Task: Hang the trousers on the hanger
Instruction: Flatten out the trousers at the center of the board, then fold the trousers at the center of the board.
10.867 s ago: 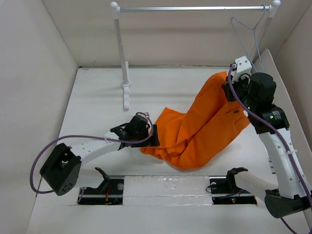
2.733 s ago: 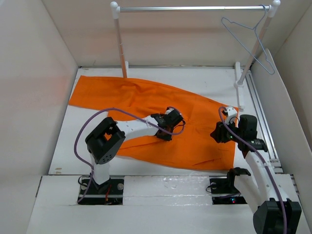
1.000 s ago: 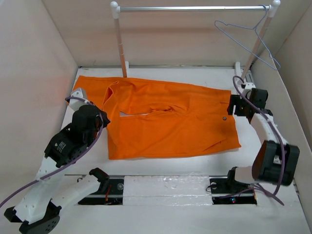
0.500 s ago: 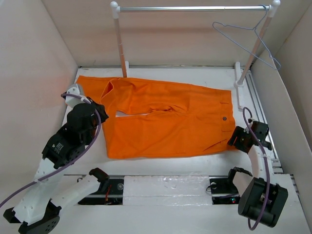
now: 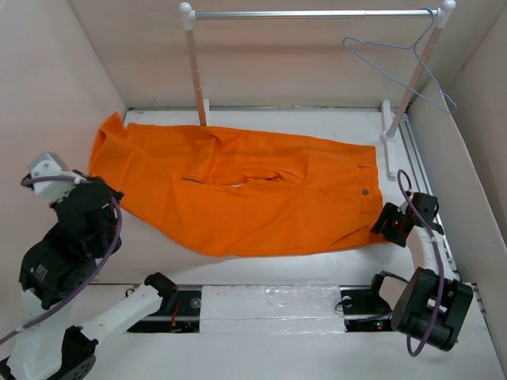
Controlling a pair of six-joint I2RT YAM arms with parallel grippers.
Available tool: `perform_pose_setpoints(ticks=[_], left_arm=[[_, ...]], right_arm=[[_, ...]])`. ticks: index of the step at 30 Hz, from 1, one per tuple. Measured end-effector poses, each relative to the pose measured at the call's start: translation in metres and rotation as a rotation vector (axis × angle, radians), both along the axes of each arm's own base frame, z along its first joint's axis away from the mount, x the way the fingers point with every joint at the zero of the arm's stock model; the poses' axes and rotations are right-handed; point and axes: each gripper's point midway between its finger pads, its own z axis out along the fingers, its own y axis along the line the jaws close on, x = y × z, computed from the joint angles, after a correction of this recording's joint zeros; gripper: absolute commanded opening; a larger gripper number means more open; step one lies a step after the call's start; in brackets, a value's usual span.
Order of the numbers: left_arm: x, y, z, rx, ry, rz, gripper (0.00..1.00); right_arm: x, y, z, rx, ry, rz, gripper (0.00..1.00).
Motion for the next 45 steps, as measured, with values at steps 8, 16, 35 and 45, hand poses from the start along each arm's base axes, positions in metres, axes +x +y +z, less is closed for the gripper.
perform_pose_setpoints(ticks=[8, 16, 35, 45], left_arm=[[-0.055, 0.054, 0.019, -0.059, -0.122, 0.136, 0.00], [-0.031, 0.034, -0.022, 0.006, -0.007, 0.123, 0.00], [0.011, 0.013, -0.055, 0.104, -0.004, 0.143, 0.00], [0.070, -0.027, -0.083, 0.254, 0.134, 0.103, 0.00]], right_arm=[[-0.016, -0.007, -0.003, -0.007, 0.080, 0.052, 0.64], [-0.016, -0.024, 0.015, -0.041, 0.114, 0.087, 0.70], [0.001, -0.020, 0.032, -0.068, -0.011, 0.130, 0.00], [0.016, -0.057, 0.122, -0.316, -0.069, 0.164, 0.00]])
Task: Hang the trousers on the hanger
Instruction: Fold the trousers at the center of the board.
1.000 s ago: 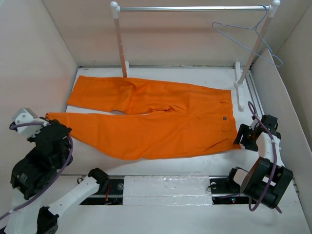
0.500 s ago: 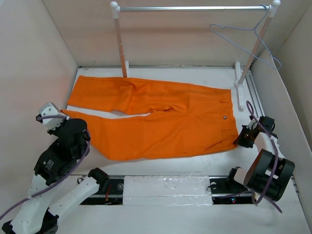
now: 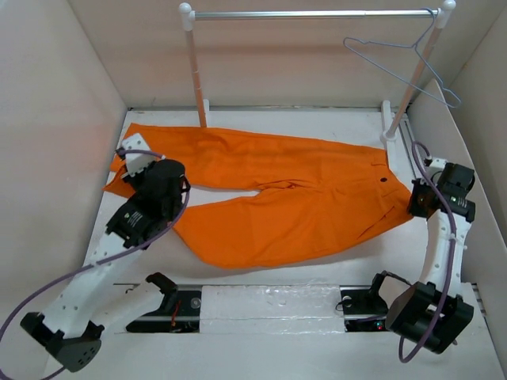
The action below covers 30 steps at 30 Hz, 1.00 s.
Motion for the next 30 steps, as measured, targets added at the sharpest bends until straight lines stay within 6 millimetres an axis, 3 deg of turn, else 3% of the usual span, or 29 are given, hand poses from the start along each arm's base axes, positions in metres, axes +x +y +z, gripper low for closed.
perform_pose_setpoints(ticks=[3, 7, 8, 11, 13, 17, 20, 24, 30], left_arm=[[0.017, -0.013, -0.014, 0.029, 0.053, -0.010, 0.00], [0.036, -0.024, -0.045, 0.014, 0.143, -0.014, 0.00], [0.047, -0.019, -0.059, -0.033, 0.188, -0.022, 0.00], [0.056, 0.050, -0.092, -0.140, 0.262, 0.167, 0.00], [0.052, 0.067, -0.101, -0.181, 0.287, 0.210, 0.00], [0.053, 0.073, -0.090, -0.249, 0.266, 0.209, 0.00], [0.064, 0.084, -0.052, -0.268, 0.186, 0.235, 0.00], [0.090, 0.099, -0.018, -0.267, 0.111, 0.277, 0.00], [0.119, 0.133, -0.034, -0.266, 0.163, 0.378, 0.00]], right_arm=[[0.011, -0.002, 0.007, -0.006, -0.019, 0.022, 0.00], [0.021, -0.004, -0.004, 0.026, -0.001, 0.023, 0.00], [0.027, -0.005, -0.009, 0.038, 0.004, 0.019, 0.00], [0.045, -0.008, -0.026, 0.086, 0.032, 0.002, 0.00], [0.056, -0.008, -0.034, 0.108, 0.038, 0.000, 0.00], [0.069, -0.005, -0.028, 0.123, -0.021, -0.003, 0.00], [0.082, -0.003, -0.018, 0.130, -0.059, -0.004, 0.00], [0.125, 0.001, -0.001, 0.144, -0.103, 0.022, 0.00], [0.177, 0.008, 0.016, 0.152, -0.183, 0.038, 0.00]])
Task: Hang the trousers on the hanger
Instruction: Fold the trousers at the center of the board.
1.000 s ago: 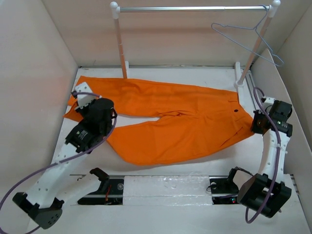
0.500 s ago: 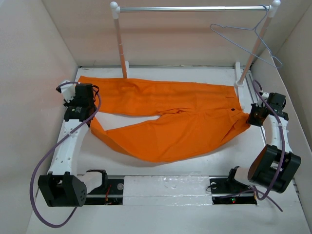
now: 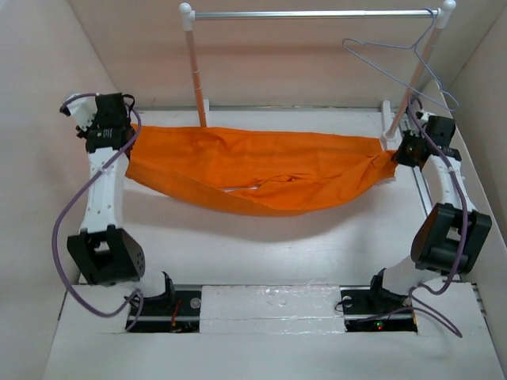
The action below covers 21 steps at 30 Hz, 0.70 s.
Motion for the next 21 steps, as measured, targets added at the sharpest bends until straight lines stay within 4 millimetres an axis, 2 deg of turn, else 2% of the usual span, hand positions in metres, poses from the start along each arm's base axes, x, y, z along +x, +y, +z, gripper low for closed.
perform_pose_setpoints(ticks=[3, 7, 9, 13, 15, 18, 21], left_arm=[[0.032, 0.010, -0.009, 0.007, 0.037, 0.019, 0.00], [0.071, 0.025, -0.028, -0.021, 0.069, 0.024, 0.00], [0.078, 0.043, -0.038, -0.044, 0.078, 0.047, 0.00], [0.079, 0.081, -0.061, -0.066, 0.115, 0.115, 0.00], [0.084, 0.090, -0.070, -0.071, 0.130, 0.131, 0.00], [0.096, 0.092, -0.078, -0.079, 0.136, 0.126, 0.00], [0.102, 0.088, -0.080, -0.095, 0.128, 0.105, 0.00]], right_arm=[[0.032, 0.002, 0.002, 0.011, -0.014, 0.002, 0.00], [0.090, 0.004, 0.001, 0.019, -0.043, 0.011, 0.00], [0.114, 0.006, -0.004, 0.027, -0.052, 0.012, 0.00], [0.150, 0.013, -0.025, 0.039, -0.045, 0.012, 0.00], [0.163, 0.018, -0.038, 0.047, -0.039, 0.009, 0.00], [0.170, 0.026, -0.055, 0.066, -0.036, -0.001, 0.00], [0.170, 0.026, -0.054, 0.068, -0.051, -0.009, 0.01]])
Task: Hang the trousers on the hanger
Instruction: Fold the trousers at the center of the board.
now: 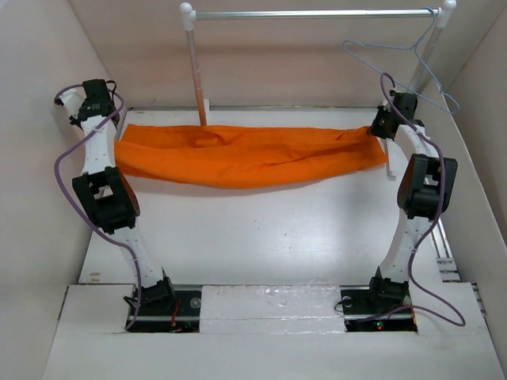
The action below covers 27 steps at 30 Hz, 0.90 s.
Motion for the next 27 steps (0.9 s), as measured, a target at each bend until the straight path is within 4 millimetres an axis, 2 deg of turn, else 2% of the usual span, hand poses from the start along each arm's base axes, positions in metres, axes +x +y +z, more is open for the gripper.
perform_pose_setpoints(ticks=[1, 2, 5, 6, 8, 9, 11, 13, 14, 16, 17, 18, 20, 22, 23, 25, 26, 27], left_arm=[[0.001, 0.000, 0.000, -0.003, -0.003, -0.002, 0.00], [0.001, 0.001, 0.001, -0.005, -0.007, -0.001, 0.00], [0.000, 0.004, 0.000, -0.015, -0.013, 0.002, 0.00], [0.000, 0.005, 0.000, -0.020, -0.019, 0.002, 0.00], [0.003, 0.005, 0.002, -0.030, -0.029, -0.006, 0.00], [0.006, 0.004, 0.004, -0.035, -0.042, -0.012, 0.00], [0.020, 0.003, 0.012, -0.049, -0.088, -0.029, 0.00], [0.029, 0.004, 0.018, -0.049, -0.117, -0.036, 0.00], [0.033, 0.004, 0.019, -0.054, -0.131, -0.043, 0.00], [0.040, 0.002, 0.018, -0.064, -0.146, -0.054, 0.00], [0.042, 0.001, 0.015, -0.070, -0.146, -0.060, 0.00], [0.044, 0.000, 0.012, -0.076, -0.145, -0.065, 0.00], [0.050, -0.004, 0.009, -0.086, -0.154, -0.086, 0.03], [0.055, -0.010, 0.009, -0.097, -0.162, -0.111, 0.20], [0.059, -0.012, 0.010, -0.099, -0.172, -0.125, 0.34], [0.066, -0.016, 0.013, -0.103, -0.199, -0.150, 0.48], [0.068, -0.020, 0.012, -0.107, -0.211, -0.164, 0.58], [0.066, -0.023, 0.010, -0.113, -0.210, -0.177, 0.62]], right_arm=[[-0.001, 0.000, 0.002, 0.001, -0.008, -0.005, 0.07], [-0.002, 0.000, 0.003, 0.004, -0.013, -0.011, 0.25], [0.000, 0.000, 0.011, 0.004, -0.044, -0.015, 0.52], [0.002, -0.001, 0.014, 0.000, -0.055, -0.013, 0.53], [0.004, -0.001, 0.016, -0.008, -0.067, -0.001, 0.73], [0.005, -0.001, 0.017, -0.015, -0.070, 0.006, 0.75], [0.002, 0.000, 0.017, -0.031, -0.073, 0.026, 0.78], [-0.010, 0.003, 0.017, -0.041, -0.066, 0.042, 0.78], [-0.022, 0.004, 0.017, -0.049, -0.065, 0.049, 0.77], [-0.058, 0.011, 0.015, -0.047, -0.041, 0.056, 0.74], [-0.073, 0.014, 0.016, -0.046, -0.035, 0.058, 0.66], [-0.087, 0.017, 0.017, -0.045, -0.034, 0.060, 0.65], [-0.105, 0.022, 0.019, -0.039, -0.049, 0.059, 0.65], [-0.113, 0.027, 0.011, -0.027, -0.046, 0.067, 0.67], [-0.114, 0.030, 0.005, -0.016, -0.042, 0.075, 0.68], [-0.115, 0.037, -0.017, 0.008, -0.004, 0.089, 0.69], [-0.115, 0.043, -0.029, 0.020, 0.022, 0.100, 0.69], [-0.114, 0.049, -0.041, 0.030, 0.046, 0.110, 0.69]])
